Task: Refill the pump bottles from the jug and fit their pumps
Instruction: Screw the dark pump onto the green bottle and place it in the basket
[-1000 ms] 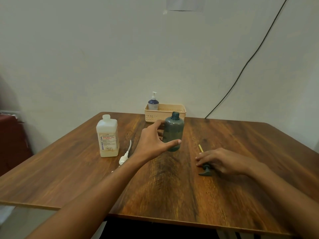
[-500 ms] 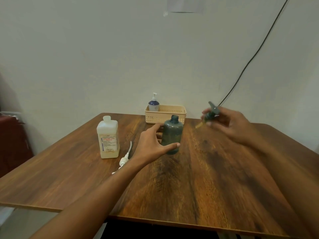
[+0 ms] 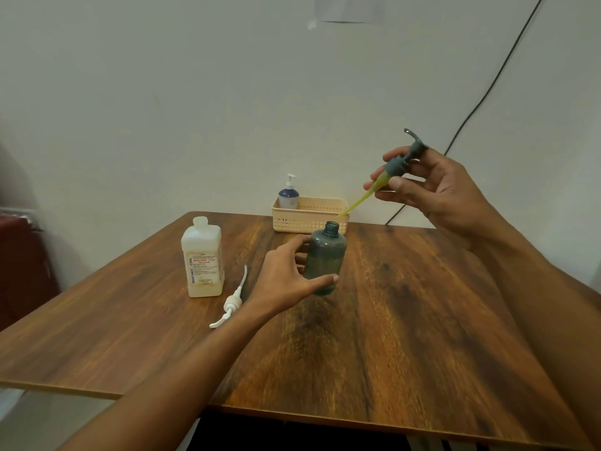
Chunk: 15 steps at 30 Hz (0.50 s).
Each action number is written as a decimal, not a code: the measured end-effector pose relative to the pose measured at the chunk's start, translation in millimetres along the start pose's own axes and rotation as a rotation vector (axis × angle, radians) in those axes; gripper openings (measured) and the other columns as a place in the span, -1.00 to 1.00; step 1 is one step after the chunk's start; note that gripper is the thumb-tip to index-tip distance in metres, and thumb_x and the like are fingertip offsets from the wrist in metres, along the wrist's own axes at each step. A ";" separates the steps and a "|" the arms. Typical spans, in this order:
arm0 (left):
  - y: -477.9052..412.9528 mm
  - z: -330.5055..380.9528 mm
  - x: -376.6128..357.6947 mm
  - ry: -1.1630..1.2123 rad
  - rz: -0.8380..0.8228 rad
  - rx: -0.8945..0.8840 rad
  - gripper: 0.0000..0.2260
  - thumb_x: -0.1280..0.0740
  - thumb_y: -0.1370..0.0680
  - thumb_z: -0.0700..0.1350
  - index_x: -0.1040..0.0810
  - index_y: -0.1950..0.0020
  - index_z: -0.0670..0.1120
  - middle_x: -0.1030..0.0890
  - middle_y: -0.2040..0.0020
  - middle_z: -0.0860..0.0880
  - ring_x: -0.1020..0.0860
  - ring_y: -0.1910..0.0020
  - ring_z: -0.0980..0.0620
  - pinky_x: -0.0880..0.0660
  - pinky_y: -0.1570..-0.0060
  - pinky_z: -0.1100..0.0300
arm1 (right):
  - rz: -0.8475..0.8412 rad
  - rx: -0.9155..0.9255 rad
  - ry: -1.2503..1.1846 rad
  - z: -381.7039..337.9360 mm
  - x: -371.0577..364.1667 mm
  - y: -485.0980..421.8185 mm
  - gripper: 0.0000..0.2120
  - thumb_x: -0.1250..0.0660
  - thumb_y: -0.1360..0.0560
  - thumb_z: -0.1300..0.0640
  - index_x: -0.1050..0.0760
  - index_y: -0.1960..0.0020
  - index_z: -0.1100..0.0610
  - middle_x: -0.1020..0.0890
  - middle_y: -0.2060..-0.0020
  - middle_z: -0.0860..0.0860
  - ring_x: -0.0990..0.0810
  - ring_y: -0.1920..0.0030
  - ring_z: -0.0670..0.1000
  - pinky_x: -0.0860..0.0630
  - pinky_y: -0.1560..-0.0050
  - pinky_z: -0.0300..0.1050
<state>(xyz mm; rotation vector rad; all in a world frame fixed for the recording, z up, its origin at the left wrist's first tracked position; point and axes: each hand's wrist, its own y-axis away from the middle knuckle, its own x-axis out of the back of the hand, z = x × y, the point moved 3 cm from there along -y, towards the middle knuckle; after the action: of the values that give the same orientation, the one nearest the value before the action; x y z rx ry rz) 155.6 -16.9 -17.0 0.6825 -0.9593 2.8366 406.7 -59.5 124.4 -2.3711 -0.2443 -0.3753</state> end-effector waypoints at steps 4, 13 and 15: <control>0.0 -1.7 0.3 -0.012 -0.006 -0.007 -0.26 -0.61 -0.34 0.21 -0.46 -0.46 0.07 -0.62 -0.30 0.11 -0.63 -0.08 0.18 -0.60 0.05 0.40 | -0.020 -0.020 -0.009 7.2 -5.1 0.9 -0.65 -0.37 -0.65 0.26 -0.47 -0.42 0.21 -0.69 -0.23 0.18 -0.71 -0.25 0.23 -0.66 -0.25 0.10; 2.8 -2.4 1.2 -0.012 -0.020 0.003 -0.26 -0.61 -0.35 0.19 -0.45 -0.47 0.07 -0.62 -0.30 0.09 -0.61 -0.06 0.22 -0.59 0.05 0.42 | -0.022 -0.023 -0.047 2.3 -2.0 0.8 -0.62 -0.38 -0.64 0.21 -0.47 -0.43 0.22 -0.69 -0.23 0.19 -0.72 -0.23 0.24 -0.66 -0.23 0.06; 2.9 -0.9 0.6 -0.012 -0.022 0.002 -0.26 -0.62 -0.35 0.18 -0.45 -0.47 0.07 -0.61 -0.30 0.09 -0.61 -0.06 0.22 -0.58 0.06 0.44 | -0.036 -0.038 -0.040 4.1 -3.4 1.1 -0.65 -0.37 -0.65 0.24 -0.48 -0.42 0.21 -0.70 -0.21 0.18 -0.72 -0.22 0.23 -0.67 -0.23 0.06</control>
<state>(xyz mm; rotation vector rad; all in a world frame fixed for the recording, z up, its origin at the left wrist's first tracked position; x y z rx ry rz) 154.2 -18.8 -19.0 0.7065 -0.9446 2.8183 404.6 -57.7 119.7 -2.4161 -0.3015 -0.3529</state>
